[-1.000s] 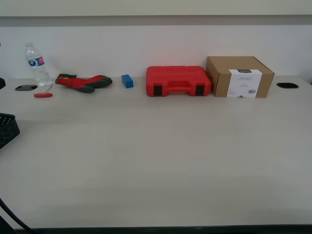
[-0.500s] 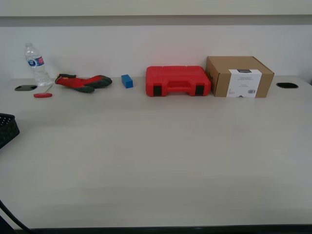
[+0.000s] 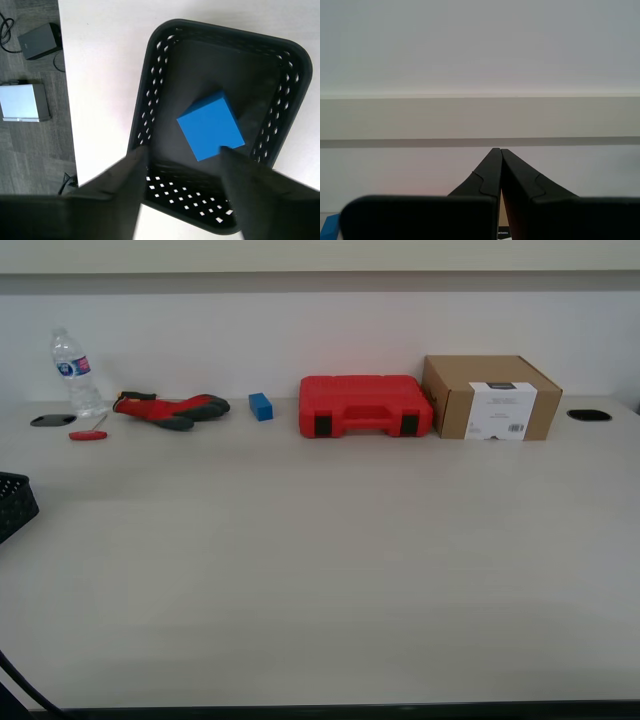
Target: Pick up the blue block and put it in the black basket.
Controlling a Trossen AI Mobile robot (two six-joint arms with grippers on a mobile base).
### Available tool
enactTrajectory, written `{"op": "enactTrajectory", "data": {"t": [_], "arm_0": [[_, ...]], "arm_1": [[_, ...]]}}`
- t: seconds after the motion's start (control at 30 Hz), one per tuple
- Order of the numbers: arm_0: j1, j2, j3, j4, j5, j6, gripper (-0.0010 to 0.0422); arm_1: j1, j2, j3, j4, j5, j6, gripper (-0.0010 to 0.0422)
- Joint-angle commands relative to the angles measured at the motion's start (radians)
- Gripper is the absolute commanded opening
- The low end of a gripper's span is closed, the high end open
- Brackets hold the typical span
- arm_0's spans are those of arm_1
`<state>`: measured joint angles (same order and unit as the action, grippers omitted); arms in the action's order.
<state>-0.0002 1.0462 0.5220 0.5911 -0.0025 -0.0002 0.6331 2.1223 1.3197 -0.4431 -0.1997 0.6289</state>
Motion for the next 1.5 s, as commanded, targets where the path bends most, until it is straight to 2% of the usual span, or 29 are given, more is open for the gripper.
{"op": "enactTrajectory", "data": {"t": [0.03, 0.07, 0.13, 0.17, 1.5], "arm_0": [[0.001, 0.000, 0.001, 0.004, 0.000, 0.000, 0.0000], [0.001, 0.000, 0.001, 0.004, 0.000, 0.000, 0.0000], [0.001, 0.000, 0.001, 0.004, 0.000, 0.000, 0.0000], [0.001, 0.000, 0.001, 0.004, 0.000, 0.000, 0.0000], [0.001, 0.000, 0.001, 0.004, 0.000, 0.000, 0.0000]], "arm_1": [[0.000, 0.000, 0.000, -0.011, 0.011, 0.000, 0.0029], [0.000, 0.000, 0.000, -0.017, 0.028, -0.004, -0.0007], [0.000, 0.000, 0.000, -0.018, 0.031, -0.016, 0.0008], [0.000, 0.000, 0.000, -0.019, 0.031, -0.016, -0.0005], [0.001, -0.001, 0.003, -0.014, 0.024, -0.019, 0.0000]]}}
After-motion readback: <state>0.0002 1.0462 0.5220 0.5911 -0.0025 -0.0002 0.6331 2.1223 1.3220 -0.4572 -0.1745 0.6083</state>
